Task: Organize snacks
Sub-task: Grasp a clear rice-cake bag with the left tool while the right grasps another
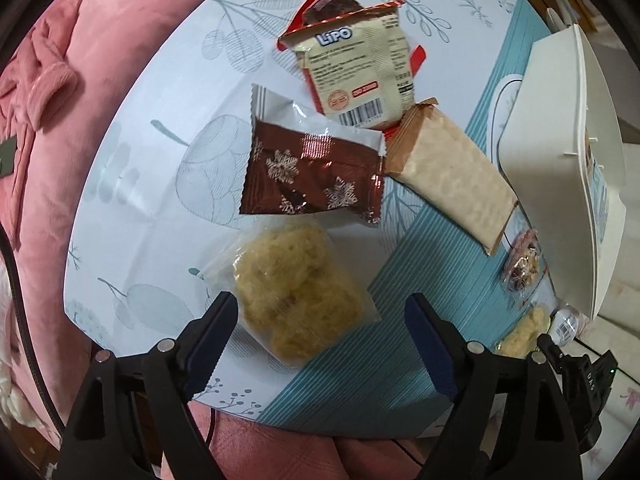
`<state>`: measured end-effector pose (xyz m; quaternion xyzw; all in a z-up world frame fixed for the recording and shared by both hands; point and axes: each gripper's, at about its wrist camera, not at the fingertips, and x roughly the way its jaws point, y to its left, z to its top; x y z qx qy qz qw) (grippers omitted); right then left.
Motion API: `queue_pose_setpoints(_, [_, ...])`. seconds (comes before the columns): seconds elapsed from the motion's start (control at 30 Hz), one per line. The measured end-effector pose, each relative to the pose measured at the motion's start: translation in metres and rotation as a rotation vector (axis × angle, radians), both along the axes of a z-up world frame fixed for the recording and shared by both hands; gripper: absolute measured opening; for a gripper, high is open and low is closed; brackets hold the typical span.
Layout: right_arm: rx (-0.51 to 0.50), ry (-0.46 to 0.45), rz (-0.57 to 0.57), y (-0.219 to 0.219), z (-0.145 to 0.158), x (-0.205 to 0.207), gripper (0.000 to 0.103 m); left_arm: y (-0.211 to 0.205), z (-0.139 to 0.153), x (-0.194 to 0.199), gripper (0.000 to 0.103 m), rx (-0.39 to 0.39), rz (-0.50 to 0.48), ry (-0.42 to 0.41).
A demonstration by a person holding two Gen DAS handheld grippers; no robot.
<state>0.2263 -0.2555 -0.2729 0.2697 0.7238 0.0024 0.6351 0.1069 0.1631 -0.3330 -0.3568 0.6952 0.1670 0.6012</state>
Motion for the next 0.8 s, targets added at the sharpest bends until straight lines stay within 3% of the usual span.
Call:
queue_pose_setpoints(0.2, [0.022,0.056,-0.002,-0.003,-0.018,-0.006,0.08,0.001,-0.008,-0.007,0.091,-0.002,0.046,0.028])
queue_pose_setpoints(0.47, [-0.015,0.076,0.066,0.004,-0.018,0.002,0.08,0.007,-0.022,-0.021,0.089,-0.014,0.125,0.067])
queue_pose_setpoints(0.53, [-0.028,0.08,0.077,0.005,-0.017,0.003,0.077,0.009,-0.024,-0.025,0.079,-0.006,0.132,0.08])
queue_pose_setpoints(0.6, [-0.043,0.078,0.09,0.008,-0.015,0.004,0.071,0.011,-0.026,-0.028,0.061,0.004,0.137,0.101])
queue_pose_setpoints(0.67, [-0.038,0.066,0.099,0.011,-0.013,0.006,0.063,0.015,-0.026,-0.033,0.058,-0.001,0.151,0.098])
queue_pose_setpoints(0.8, [-0.044,0.064,0.101,0.017,-0.011,0.006,0.062,0.02,-0.025,-0.041,0.048,0.001,0.151,0.099])
